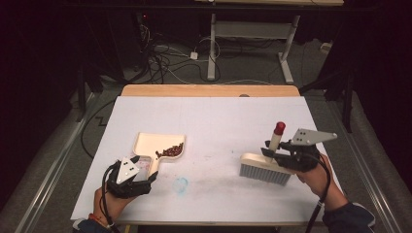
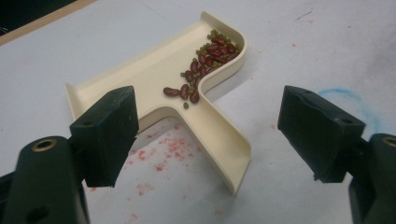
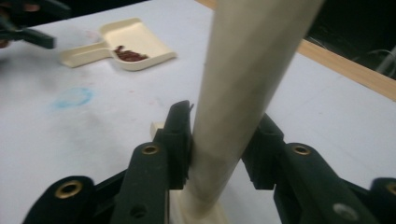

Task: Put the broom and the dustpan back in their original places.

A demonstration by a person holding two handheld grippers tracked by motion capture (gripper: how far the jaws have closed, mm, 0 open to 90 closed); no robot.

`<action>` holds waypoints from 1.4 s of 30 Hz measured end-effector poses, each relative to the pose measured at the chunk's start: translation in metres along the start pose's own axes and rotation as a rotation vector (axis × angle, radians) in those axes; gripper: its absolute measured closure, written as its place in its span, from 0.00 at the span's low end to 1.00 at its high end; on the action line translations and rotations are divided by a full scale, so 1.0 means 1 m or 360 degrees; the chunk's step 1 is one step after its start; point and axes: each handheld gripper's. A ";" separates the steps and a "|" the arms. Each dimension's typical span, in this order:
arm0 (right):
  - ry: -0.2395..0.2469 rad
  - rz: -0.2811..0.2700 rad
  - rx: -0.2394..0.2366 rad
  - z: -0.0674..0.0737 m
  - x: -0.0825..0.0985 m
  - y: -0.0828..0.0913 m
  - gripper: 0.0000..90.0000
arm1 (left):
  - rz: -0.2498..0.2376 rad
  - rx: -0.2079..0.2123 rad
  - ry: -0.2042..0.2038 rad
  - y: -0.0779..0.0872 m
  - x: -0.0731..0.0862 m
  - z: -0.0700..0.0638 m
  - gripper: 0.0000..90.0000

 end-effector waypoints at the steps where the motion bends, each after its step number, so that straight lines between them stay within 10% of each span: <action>1: 0.0000 0.0017 0.0041 -0.007 -0.003 -0.007 0.71 | 0.0001 -0.0002 0.0001 -0.001 0.000 0.000 0.21; 9: -0.0115 0.0176 0.0390 -0.042 -0.013 -0.062 0.49 | 0.0011 0.0026 -0.0009 -0.011 -0.004 0.000 0.21; 19: -0.0069 0.0205 0.0700 -0.040 -0.015 -0.107 0.39 | 0.0039 0.0050 -0.0008 -0.015 -0.002 -0.002 0.21; 42: -0.0214 0.0004 0.0662 -0.034 -0.016 -0.104 0.20 | 0.0045 0.0047 -0.0059 -0.015 0.002 -0.004 0.20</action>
Point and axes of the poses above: each handheld gripper's, and its own axes: y roughly backward along the jaws, x roughly out of its underside, z roughly to its left, and after that the axes turned 8 degrees about x, right-handed
